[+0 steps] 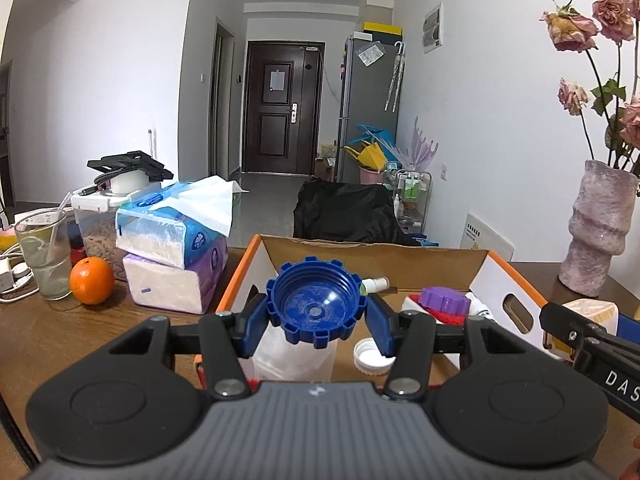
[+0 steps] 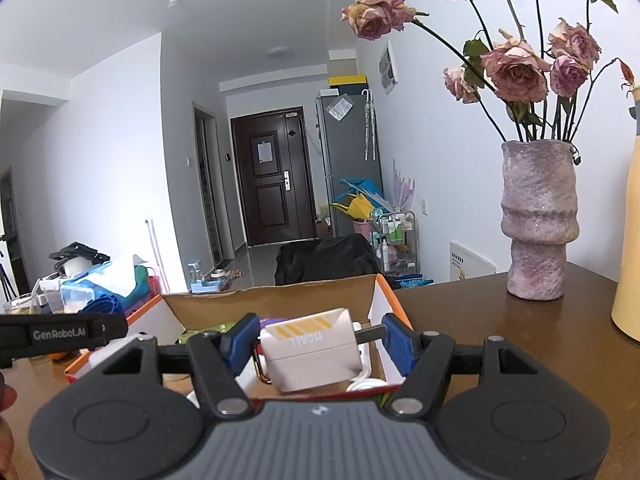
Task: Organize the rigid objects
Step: 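Carry the blue cap and white adapter over the cardboard box with both tools, then open both tools to drop the blue cap and adapter into the box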
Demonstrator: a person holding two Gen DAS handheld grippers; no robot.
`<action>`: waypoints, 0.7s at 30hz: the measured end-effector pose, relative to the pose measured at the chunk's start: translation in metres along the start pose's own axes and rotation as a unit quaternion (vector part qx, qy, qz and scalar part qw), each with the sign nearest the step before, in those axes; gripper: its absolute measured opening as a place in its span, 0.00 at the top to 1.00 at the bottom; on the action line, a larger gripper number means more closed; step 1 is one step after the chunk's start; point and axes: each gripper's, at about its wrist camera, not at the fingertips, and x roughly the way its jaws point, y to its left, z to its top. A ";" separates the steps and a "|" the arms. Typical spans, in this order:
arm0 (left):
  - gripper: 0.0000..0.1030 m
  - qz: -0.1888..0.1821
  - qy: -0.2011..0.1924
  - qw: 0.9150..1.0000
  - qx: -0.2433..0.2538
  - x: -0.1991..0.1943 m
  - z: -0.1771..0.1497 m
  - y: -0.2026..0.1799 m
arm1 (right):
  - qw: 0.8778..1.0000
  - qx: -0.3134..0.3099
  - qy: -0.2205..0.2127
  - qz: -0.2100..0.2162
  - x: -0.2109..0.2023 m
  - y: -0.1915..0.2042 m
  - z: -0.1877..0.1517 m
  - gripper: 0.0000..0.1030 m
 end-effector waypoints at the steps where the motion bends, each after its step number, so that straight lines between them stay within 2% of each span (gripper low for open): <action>1: 0.48 0.000 -0.001 1.000 0.001 0.002 0.001 0.000 | 1.000 0.000 0.000 0.000 0.002 0.000 0.001 0.36; 21: 0.48 -0.010 0.000 1.000 0.017 0.050 0.017 -0.001 | 1.000 0.005 0.014 0.010 0.057 -0.003 0.015 0.36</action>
